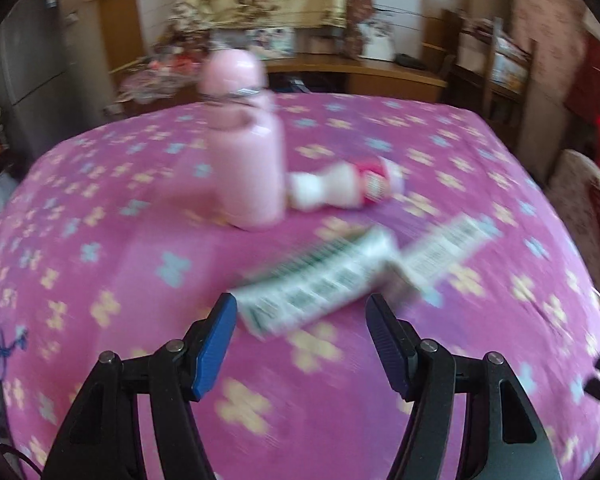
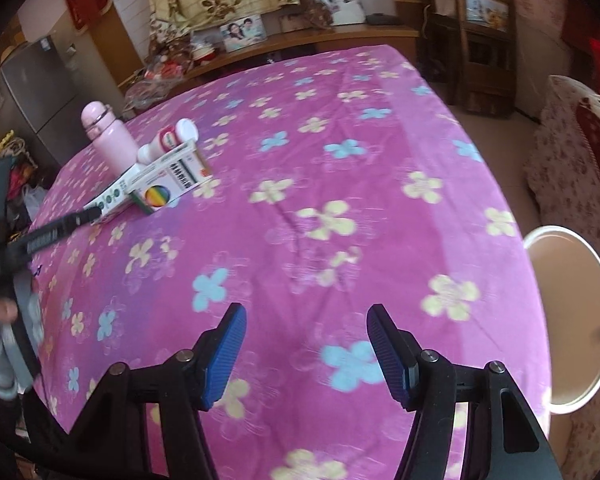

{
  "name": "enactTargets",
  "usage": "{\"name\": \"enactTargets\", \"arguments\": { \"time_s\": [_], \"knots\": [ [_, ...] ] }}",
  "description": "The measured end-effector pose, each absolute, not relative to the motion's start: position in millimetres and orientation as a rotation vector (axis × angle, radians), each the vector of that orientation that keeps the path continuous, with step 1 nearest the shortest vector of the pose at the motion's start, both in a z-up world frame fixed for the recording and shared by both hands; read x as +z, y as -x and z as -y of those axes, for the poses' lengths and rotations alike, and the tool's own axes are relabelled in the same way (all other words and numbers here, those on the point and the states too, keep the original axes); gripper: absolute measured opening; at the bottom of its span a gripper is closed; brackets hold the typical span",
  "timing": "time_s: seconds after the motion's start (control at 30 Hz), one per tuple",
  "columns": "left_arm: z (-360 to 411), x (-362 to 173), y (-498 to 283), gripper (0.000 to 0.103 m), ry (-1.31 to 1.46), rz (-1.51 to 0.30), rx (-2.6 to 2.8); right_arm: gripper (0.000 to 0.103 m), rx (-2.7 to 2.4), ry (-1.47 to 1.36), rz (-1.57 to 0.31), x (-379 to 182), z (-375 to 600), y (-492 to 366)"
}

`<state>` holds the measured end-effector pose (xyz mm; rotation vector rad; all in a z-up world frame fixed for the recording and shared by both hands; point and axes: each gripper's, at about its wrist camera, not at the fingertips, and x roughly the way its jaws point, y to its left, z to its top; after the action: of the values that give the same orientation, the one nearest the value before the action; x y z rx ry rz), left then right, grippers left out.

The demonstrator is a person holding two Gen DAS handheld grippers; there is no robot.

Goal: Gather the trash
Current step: 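Move both open tools back over the bed toward the remaining boxes, then grasp the white milk carton with the left tool while the right tool grasps the Watermelon Frost box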

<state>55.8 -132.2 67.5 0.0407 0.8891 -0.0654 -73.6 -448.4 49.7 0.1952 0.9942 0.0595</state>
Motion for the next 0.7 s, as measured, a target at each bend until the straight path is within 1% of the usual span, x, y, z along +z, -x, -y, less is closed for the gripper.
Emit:
{"name": "enactTargets", "arguments": {
  "time_s": [0.13, 0.3, 0.43, 0.53, 0.63, 0.7],
  "knots": [
    [109.8, 57.8, -93.4, 0.068, -0.028, -0.92, 0.011, 0.066, 0.085, -0.177, -1.003, 48.1, 434.6, 65.5],
    [99.7, 29.7, -127.8, 0.068, -0.007, -0.993, 0.041, 0.066, 0.105, -0.164, -1.022, 41.6, 421.3, 51.1],
    [109.5, 18.4, -118.8, 0.068, -0.01, -1.041, -0.037, 0.066, 0.116, -0.161, -1.031, 36.3, 415.7, 45.4],
    [124.5, 11.5, -95.9, 0.068, -0.017, -1.098, -0.151, 0.066, 0.119, -0.166, -1.037, 32.7, 416.5, 43.0],
    [133.2, 15.8, -71.0, 0.068, 0.0, -1.102, -0.257, 0.066, 0.112, -0.174, -1.037, 31.3, 419.6, 42.2],
    [133.8, 22.3, -58.9, 0.068, 0.057, -1.094, -0.336, 0.066, 0.11, -0.181, -1.036, 31.4, 422.1, 42.6]
  ]
}}
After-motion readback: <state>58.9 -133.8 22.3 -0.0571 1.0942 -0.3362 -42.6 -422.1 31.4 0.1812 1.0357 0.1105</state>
